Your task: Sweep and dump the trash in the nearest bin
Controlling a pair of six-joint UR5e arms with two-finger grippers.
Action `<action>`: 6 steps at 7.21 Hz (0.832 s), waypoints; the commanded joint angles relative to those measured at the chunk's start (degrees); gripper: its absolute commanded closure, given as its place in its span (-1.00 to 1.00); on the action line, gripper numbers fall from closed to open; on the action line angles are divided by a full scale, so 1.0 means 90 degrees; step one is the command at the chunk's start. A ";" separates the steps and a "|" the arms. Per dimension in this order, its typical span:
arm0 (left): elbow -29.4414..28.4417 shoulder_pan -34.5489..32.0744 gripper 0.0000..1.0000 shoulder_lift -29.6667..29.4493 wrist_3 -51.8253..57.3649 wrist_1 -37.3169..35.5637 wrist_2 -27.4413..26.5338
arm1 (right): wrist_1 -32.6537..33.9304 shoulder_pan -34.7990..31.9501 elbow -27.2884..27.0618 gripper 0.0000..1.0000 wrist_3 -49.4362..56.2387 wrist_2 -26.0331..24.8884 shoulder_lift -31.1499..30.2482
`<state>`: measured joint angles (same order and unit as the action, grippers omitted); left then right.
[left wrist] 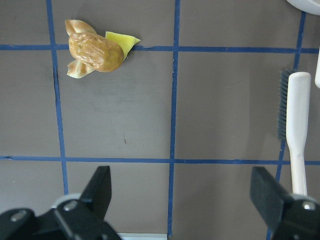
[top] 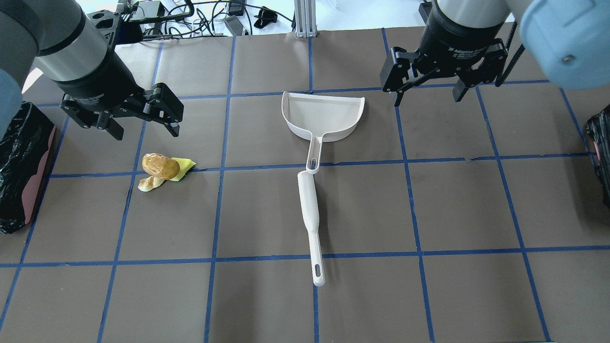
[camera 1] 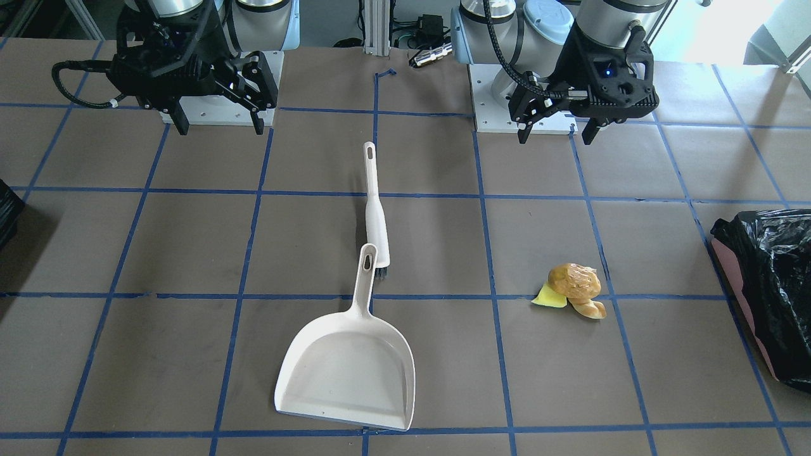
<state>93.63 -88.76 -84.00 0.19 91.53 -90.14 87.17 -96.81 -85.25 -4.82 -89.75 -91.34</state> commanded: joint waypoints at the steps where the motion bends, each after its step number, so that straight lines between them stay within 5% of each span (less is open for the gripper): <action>1: 0.0006 -0.0010 -1.00 0.0007 0.0018 0.0016 -0.0033 | 0.0002 -0.0005 0.0010 -1.00 -0.0069 0.0157 -0.0007; 6: 0.0268 0.0077 -1.00 -0.0450 0.0057 -0.1005 0.0064 | -0.0047 -0.0015 -0.0088 -1.00 -0.0070 0.0138 -0.0036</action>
<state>94.47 -88.36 -86.15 0.67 86.63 -90.16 86.88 -96.86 -85.81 -5.37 -88.57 -91.55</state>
